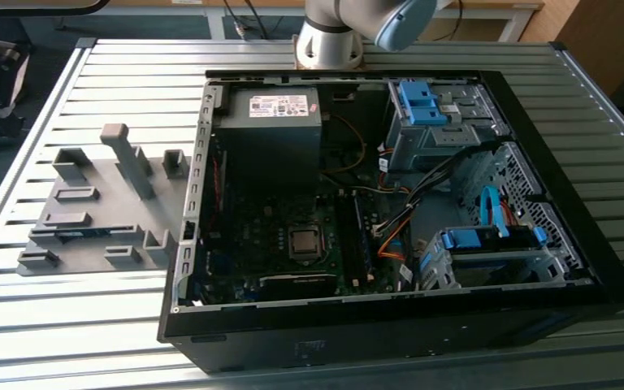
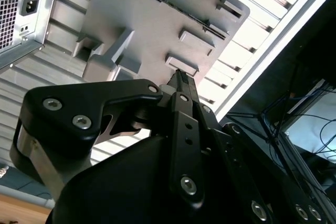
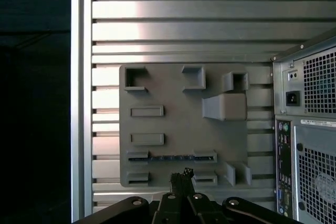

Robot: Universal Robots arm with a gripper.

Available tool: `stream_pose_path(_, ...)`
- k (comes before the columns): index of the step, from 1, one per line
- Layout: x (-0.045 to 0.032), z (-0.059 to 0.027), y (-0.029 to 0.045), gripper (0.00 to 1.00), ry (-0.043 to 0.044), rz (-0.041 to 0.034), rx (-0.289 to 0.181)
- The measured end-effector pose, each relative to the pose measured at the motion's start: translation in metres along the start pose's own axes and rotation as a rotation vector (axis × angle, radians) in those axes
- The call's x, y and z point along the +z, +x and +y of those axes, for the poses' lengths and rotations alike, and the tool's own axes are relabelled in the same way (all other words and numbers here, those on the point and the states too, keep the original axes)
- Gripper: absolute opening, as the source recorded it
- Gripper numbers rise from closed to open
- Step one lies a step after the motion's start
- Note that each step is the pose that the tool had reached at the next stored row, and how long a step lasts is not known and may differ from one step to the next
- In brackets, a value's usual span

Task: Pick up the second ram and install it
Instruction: 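Pick up the second ram and move it above second insertion slot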

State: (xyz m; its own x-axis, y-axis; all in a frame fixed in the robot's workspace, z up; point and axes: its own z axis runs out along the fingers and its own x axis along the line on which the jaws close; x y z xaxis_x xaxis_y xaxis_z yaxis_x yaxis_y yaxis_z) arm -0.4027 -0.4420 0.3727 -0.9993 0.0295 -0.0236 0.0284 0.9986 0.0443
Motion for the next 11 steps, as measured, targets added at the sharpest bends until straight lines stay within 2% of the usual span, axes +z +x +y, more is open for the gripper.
stream_pose_path(11,0.0003,-0.0001,0.0007,0.11,-0.0031,0.0060,-0.135)
